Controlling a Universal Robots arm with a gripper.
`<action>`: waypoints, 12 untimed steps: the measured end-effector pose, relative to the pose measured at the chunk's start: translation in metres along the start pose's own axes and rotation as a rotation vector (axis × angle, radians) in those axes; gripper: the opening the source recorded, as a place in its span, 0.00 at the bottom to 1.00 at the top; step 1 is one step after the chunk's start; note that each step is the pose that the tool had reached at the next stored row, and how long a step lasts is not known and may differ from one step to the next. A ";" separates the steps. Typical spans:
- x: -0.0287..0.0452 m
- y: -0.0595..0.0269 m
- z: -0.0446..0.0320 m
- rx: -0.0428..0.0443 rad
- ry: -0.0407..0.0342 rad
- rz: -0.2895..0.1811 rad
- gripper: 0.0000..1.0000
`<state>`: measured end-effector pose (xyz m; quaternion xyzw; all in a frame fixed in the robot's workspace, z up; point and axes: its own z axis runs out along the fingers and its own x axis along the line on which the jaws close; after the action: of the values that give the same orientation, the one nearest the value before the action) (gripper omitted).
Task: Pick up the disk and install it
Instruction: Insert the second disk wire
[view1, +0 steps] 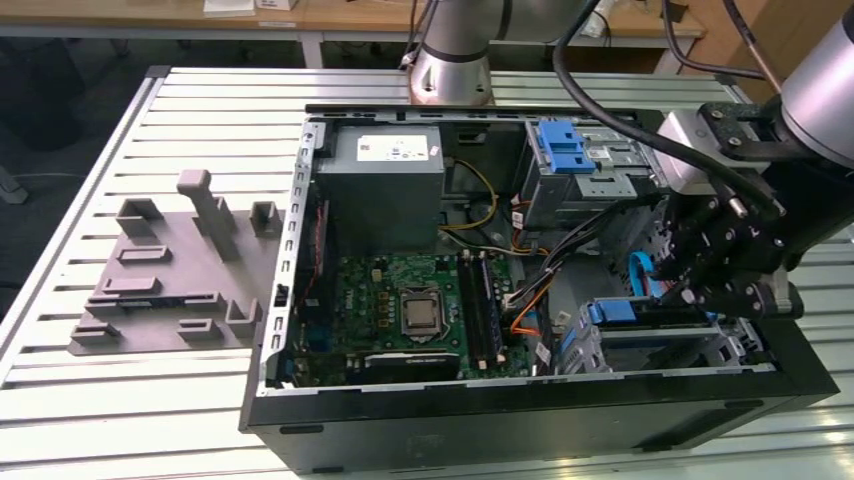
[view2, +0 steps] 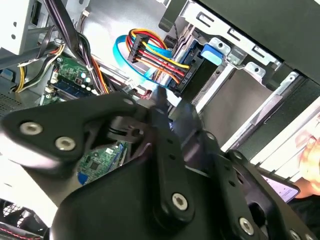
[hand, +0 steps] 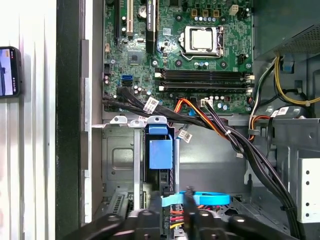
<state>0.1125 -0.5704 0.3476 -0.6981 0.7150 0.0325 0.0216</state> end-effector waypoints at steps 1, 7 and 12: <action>0.0000 0.0000 0.0000 0.0000 0.0000 0.000 0.33; 0.0000 0.0000 -0.0001 -0.0001 0.0002 0.000 0.11; 0.0000 0.0000 -0.0001 -0.0002 0.0002 0.000 0.11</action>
<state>0.1124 -0.5704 0.3477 -0.6980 0.7150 0.0325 0.0214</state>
